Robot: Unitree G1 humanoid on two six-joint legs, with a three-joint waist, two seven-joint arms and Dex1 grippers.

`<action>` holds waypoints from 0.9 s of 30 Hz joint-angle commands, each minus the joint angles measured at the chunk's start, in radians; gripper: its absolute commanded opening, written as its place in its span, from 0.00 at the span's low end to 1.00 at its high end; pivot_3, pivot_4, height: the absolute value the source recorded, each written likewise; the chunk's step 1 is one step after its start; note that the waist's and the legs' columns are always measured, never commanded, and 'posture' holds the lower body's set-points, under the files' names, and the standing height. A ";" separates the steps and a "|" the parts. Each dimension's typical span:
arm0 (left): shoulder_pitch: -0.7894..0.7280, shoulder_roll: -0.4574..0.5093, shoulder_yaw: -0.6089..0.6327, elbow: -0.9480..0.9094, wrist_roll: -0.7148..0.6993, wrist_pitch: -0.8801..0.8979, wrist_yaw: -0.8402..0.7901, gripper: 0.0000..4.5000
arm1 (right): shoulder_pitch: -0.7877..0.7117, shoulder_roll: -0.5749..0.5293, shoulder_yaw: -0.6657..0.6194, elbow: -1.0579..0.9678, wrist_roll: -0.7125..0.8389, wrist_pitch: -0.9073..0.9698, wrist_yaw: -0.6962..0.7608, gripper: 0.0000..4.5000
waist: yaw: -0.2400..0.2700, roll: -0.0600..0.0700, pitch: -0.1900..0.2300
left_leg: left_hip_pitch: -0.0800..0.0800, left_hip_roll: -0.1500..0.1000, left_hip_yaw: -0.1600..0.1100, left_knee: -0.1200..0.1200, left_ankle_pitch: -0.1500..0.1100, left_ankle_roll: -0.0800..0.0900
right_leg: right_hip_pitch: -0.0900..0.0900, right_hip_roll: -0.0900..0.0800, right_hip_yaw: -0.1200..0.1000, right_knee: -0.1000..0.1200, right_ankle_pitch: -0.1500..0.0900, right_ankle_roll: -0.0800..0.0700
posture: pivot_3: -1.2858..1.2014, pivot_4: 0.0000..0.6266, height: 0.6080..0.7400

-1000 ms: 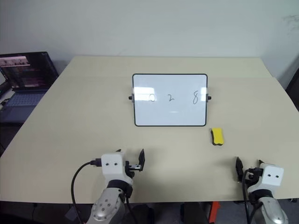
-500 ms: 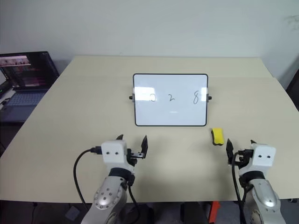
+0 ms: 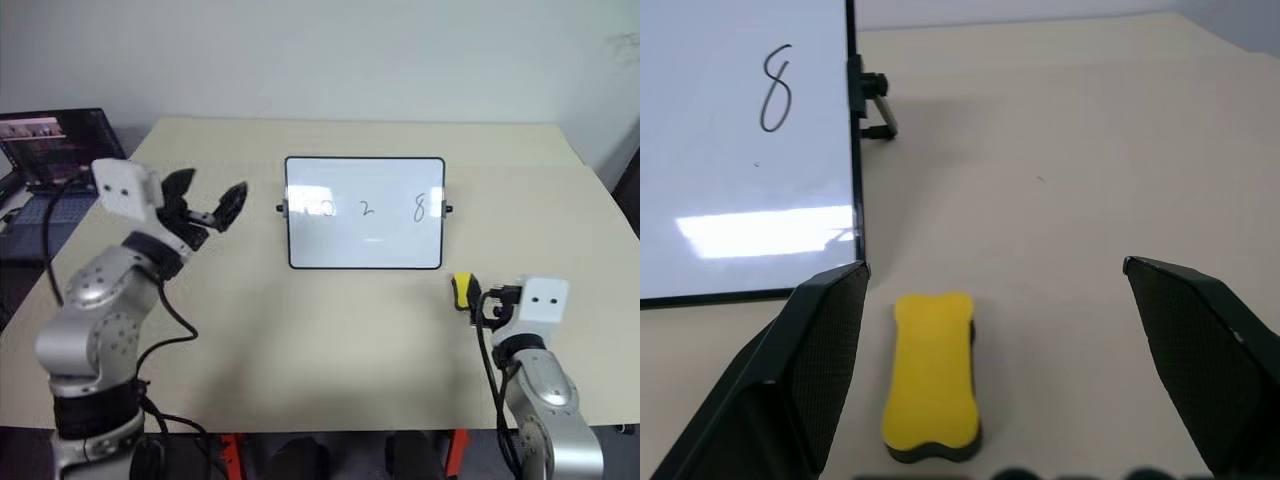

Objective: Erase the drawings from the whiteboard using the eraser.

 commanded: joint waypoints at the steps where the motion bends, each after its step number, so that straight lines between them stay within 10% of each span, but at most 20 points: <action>1: -0.027 0.065 -0.017 -0.002 -0.071 0.070 -0.101 1.00 | -0.014 0.002 -0.013 -0.021 -0.006 -0.003 -0.009 0.98 | 0.000 0.000 0.000 | 0.000 0.000 0.001 0.000 0.001 -0.002 | 0.000 -0.001 0.001 -0.001 0.000 0.001 | 0.52 0.24 1.00; 27: -0.051 0.410 -0.054 0.046 -0.366 0.234 -0.644 1.00 | -0.040 -0.001 -0.017 0.074 -0.021 -0.060 0.023 0.98 | -0.003 0.000 0.001 | 0.001 0.001 0.001 -0.001 -0.002 0.001 | -0.001 -0.003 0.001 0.001 -0.002 0.001 | 0.52 0.24 1.00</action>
